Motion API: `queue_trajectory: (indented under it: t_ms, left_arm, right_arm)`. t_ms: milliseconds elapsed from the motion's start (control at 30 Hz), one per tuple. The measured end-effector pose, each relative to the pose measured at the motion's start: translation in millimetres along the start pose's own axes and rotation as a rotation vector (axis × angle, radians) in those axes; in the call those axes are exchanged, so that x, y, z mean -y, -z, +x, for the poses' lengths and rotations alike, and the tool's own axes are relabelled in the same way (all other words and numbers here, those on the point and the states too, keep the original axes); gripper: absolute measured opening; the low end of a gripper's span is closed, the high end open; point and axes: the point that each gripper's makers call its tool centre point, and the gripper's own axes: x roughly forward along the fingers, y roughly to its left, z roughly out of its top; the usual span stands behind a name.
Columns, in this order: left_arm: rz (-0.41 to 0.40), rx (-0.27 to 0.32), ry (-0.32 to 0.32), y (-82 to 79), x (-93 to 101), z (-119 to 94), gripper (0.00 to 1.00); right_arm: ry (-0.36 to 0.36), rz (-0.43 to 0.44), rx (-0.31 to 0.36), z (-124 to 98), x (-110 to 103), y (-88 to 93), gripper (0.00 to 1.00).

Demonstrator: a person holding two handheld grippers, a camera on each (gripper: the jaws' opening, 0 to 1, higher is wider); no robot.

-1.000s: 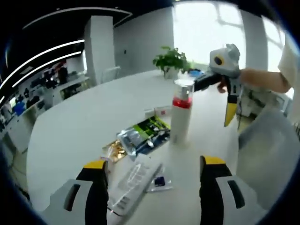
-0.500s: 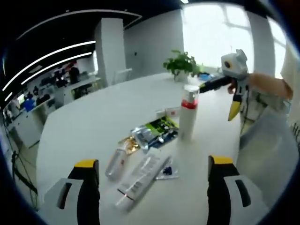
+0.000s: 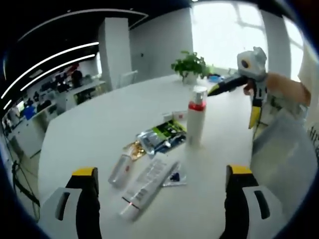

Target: Arrange the skincare products in the storage area until every visible bottle or jar stands upright without overlapping.

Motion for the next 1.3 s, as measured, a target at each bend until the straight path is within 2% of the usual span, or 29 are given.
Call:
queue_trajectory:
  t_ms: [200,500,600,900,1067,1300]
  left_arm:
    - [0.001,-0.01,0.011,5.5,0.0,0.3,0.99]
    - [-0.001,-0.023,0.009,10.2,-2.3,0.3,0.99]
    - [0.01,-0.031,0.002,11.4,-4.6,0.1,0.99]
    - [0.036,-0.057,0.008,17.4,-7.9,4.2,0.99]
    - [0.057,-0.094,0.025,24.6,-9.0,8.4,0.9]
    - [0.121,-0.145,0.053,33.5,-11.1,18.0,0.78]
  right_arm:
    - [0.011,-0.001,0.025,-1.8,-0.2,-4.0,1.0]
    - [-0.013,0.005,0.027,-3.1,-4.0,-5.5,0.99]
    - [-0.011,0.008,0.025,-2.6,-5.3,-6.0,0.91]
    - [-0.011,0.037,0.047,-3.4,-5.4,-9.2,0.8]
    - [-0.032,0.028,0.036,-3.5,-9.3,-5.7,0.79]
    - [-0.039,0.034,0.034,-1.8,-10.4,-3.6,0.72]
